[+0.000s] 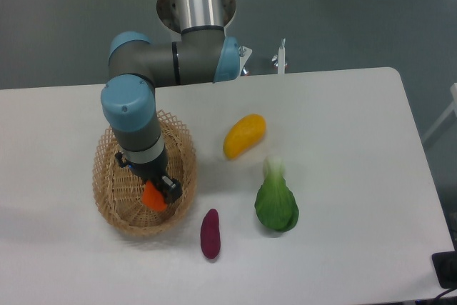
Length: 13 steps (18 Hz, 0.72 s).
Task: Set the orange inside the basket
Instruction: 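Lower the orange into the basket and open the gripper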
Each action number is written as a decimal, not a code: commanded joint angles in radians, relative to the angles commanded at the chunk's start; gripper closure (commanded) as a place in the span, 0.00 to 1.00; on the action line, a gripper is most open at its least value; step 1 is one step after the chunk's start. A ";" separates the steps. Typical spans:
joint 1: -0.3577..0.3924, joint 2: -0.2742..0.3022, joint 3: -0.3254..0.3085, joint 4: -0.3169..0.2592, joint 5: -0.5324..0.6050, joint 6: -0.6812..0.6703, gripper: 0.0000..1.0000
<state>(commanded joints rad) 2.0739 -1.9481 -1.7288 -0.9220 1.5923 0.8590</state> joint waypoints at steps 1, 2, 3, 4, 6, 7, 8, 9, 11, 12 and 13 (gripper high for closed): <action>0.000 0.000 0.000 0.000 0.000 0.000 0.18; 0.000 0.000 0.000 0.000 0.000 0.000 0.15; 0.000 0.000 -0.005 0.002 -0.002 -0.002 0.07; 0.000 0.003 -0.005 0.000 -0.002 -0.003 0.00; -0.009 0.009 -0.009 0.021 -0.008 -0.044 0.00; -0.006 0.012 -0.026 0.052 -0.009 -0.066 0.00; -0.003 0.015 -0.043 0.087 -0.008 -0.069 0.00; 0.006 0.027 -0.069 0.130 -0.006 -0.075 0.00; 0.040 0.049 -0.081 0.130 -0.003 -0.087 0.00; 0.063 0.057 -0.086 0.132 -0.003 -0.094 0.00; 0.096 0.063 -0.080 0.133 -0.003 -0.094 0.00</action>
<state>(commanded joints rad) 2.1702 -1.8853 -1.8086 -0.7885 1.5892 0.7655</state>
